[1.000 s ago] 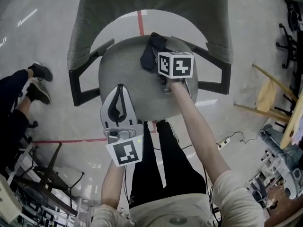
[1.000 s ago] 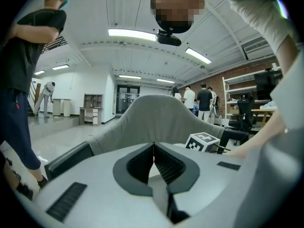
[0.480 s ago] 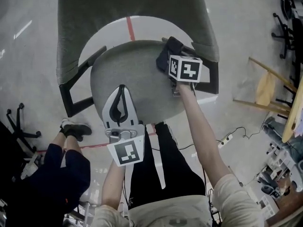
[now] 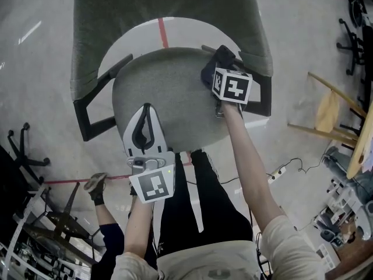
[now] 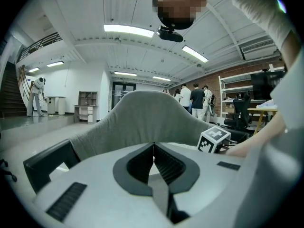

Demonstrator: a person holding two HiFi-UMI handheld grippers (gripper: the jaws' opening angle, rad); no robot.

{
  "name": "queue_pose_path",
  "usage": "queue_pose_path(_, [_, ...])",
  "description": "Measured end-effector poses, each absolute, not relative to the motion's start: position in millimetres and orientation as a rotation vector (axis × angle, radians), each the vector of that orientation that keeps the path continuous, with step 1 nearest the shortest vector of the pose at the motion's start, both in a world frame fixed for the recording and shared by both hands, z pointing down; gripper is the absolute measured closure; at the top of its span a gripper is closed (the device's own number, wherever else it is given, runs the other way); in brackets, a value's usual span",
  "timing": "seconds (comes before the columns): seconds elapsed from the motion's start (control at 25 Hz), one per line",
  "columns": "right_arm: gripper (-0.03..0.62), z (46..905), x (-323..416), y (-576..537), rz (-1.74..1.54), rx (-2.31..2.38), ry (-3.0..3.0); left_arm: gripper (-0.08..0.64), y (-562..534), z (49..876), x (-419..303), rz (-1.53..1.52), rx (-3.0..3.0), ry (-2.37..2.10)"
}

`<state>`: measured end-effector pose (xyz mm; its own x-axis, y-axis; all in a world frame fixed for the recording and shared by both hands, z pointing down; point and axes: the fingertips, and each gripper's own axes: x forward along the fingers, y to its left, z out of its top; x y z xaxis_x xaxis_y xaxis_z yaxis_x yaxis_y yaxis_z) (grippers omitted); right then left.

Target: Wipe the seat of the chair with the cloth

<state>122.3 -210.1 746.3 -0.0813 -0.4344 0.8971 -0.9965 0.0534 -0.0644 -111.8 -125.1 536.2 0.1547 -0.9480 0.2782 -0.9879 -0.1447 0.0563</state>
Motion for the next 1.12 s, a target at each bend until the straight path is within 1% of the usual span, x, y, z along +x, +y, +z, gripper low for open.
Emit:
queue_pose_path(0.28, [0.535, 740.9, 119.5, -212.9, 1.006, 1.48, -1.605, 0.545, -116.6, 536.1, -124.6, 0.259, 2.168, -1.942])
queue_pose_path(0.52, [0.535, 699.3, 93.1, -219.2, 0.932, 1.46, -1.776, 0.545, -105.0, 525.2, -135.9, 0.254, 2.165, -1.997])
queue_pose_path(0.72, [0.535, 629.9, 55.1, -223.0, 0.862, 1.484, -2.017, 0.545, -96.0, 518.7, -144.3, 0.242, 2.152, -2.048])
queue_pose_path(0.88, [0.535, 546.8, 9.1, -213.5, 0.736, 1.477, -2.343, 0.545, -85.1, 523.3, -150.5, 0.248, 2.118, -2.072])
queue_pose_path(1.0, [0.535, 494.6, -28.2, -195.0, 0.666, 1.395, -2.547, 0.545, -76.7, 524.9, -154.9, 0.251, 2.091, -2.087])
queue_pose_path(1.12, [0.535, 464.3, -65.2, -171.3, 0.649, 1.287, -2.666, 0.545, -67.0, 526.1, -162.6, 0.252, 2.056, -2.097])
